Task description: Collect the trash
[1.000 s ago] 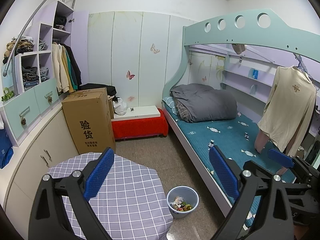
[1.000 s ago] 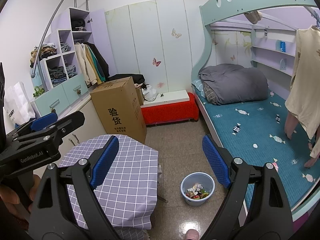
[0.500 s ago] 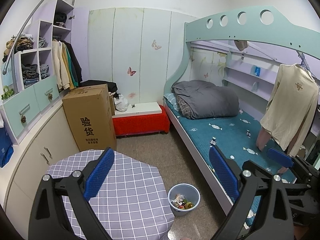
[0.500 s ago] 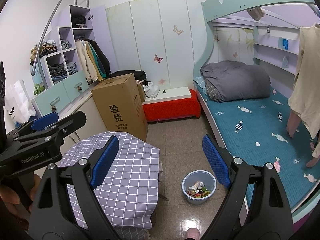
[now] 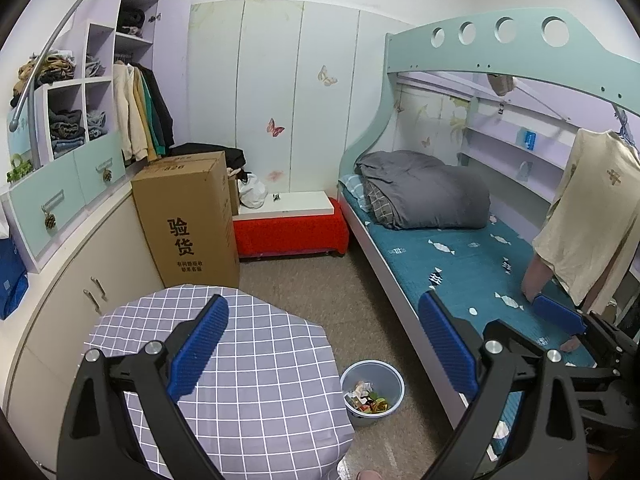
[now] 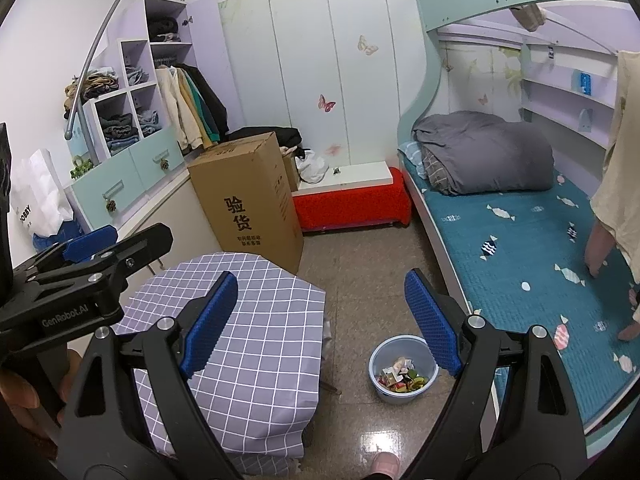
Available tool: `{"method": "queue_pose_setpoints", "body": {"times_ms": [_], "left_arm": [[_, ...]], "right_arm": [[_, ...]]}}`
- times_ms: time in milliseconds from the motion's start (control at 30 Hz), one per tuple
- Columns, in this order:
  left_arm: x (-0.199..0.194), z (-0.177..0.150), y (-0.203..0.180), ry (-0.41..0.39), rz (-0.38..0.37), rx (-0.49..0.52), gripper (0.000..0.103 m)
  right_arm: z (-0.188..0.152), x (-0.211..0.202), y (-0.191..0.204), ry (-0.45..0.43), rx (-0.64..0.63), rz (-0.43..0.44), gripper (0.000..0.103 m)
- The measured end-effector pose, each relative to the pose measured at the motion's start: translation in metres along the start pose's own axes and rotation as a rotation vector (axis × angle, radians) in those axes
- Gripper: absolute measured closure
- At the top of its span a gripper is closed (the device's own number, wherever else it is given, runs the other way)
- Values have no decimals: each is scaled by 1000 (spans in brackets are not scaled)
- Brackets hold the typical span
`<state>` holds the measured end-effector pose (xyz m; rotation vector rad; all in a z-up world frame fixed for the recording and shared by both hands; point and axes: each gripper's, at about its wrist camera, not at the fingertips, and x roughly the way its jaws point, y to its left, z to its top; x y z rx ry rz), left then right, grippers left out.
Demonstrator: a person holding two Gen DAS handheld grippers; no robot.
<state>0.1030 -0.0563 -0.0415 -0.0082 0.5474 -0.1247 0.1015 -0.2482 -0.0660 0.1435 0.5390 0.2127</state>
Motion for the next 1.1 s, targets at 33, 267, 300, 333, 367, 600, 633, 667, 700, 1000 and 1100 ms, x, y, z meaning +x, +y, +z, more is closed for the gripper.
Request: {"method": "queue_pose_setpoints", "body": {"times_ms": [33, 267, 300, 333, 367, 600, 633, 667, 700, 1000, 1100], "left_arm": [[2, 0, 1, 2, 1, -2, 9], [14, 3, 6, 16, 7, -21, 9], [16, 4, 7, 18, 8, -26, 9], [17, 4, 8, 19, 9, -30, 9], [18, 4, 11, 21, 9, -35, 9], [22, 6, 23, 22, 11, -62, 9], [22, 6, 24, 22, 11, -65, 9], [22, 6, 25, 22, 11, -68, 9], [22, 5, 27, 23, 12, -70, 9], [19, -3, 54, 36, 46, -113, 9], [20, -9, 70, 54, 79, -146, 9]], "right_arm": [[1, 3, 0, 4, -2, 1, 19], [5, 12, -2, 22, -9, 3, 19], [6, 15, -1, 25, -12, 5, 19], [6, 16, -1, 28, -14, 6, 19], [7, 18, -1, 30, -18, 8, 19], [11, 26, 7, 42, -48, 16, 19], [10, 27, 9, 44, -51, 17, 19], [10, 28, 10, 46, -52, 18, 19], [10, 29, 12, 49, -54, 18, 19], [10, 41, 32, 72, -83, 42, 19], [8, 52, 44, 94, -111, 59, 19]]}}
